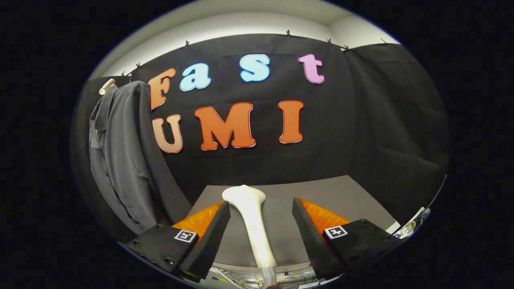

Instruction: Iron the clothes twice with a garment steamer, once on the left side and once on the right side.

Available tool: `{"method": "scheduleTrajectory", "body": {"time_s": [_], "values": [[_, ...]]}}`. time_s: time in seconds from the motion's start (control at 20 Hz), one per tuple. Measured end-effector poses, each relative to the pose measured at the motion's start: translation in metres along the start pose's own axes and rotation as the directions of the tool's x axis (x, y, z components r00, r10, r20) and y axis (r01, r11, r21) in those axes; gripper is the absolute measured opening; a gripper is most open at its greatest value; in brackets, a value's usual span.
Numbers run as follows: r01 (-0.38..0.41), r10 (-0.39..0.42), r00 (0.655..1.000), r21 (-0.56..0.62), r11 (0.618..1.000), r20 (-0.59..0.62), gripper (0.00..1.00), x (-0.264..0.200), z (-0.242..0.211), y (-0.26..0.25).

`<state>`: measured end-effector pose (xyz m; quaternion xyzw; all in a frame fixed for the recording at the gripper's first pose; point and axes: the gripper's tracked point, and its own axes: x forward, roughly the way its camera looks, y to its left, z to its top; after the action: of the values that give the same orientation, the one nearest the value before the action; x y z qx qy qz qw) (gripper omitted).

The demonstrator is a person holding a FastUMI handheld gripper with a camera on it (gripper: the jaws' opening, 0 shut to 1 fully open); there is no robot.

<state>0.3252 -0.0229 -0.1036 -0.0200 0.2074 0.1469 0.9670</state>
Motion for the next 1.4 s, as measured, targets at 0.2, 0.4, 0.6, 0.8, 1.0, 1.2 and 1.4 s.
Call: {"method": "scheduleTrajectory", "body": {"time_s": [0.2, 0.4, 0.6, 0.8, 1.0, 1.2, 1.4], "values": [[-0.033, 0.034, 0.992, 0.009, 0.999, -0.119, 1.00, 0.047, -0.028, -0.003], [-0.045, 0.050, 0.972, 0.030, 0.999, -0.231, 1.00, 0.080, -0.061, -0.008], [-0.069, 0.084, 0.948, 0.061, 0.996, -0.306, 0.98, 0.089, -0.085, -0.004], [-0.093, 0.102, 0.934, 0.044, 0.995, -0.343, 0.87, 0.091, -0.099, 0.003], [-0.094, 0.096, 0.924, 0.025, 0.995, -0.370, 0.71, 0.094, -0.105, 0.005], [-0.097, 0.100, 0.922, 0.026, 0.995, -0.375, 0.59, 0.093, -0.106, 0.008], [-0.075, 0.076, 0.917, 0.019, 0.997, -0.391, 0.53, 0.094, -0.109, 0.009]]}}
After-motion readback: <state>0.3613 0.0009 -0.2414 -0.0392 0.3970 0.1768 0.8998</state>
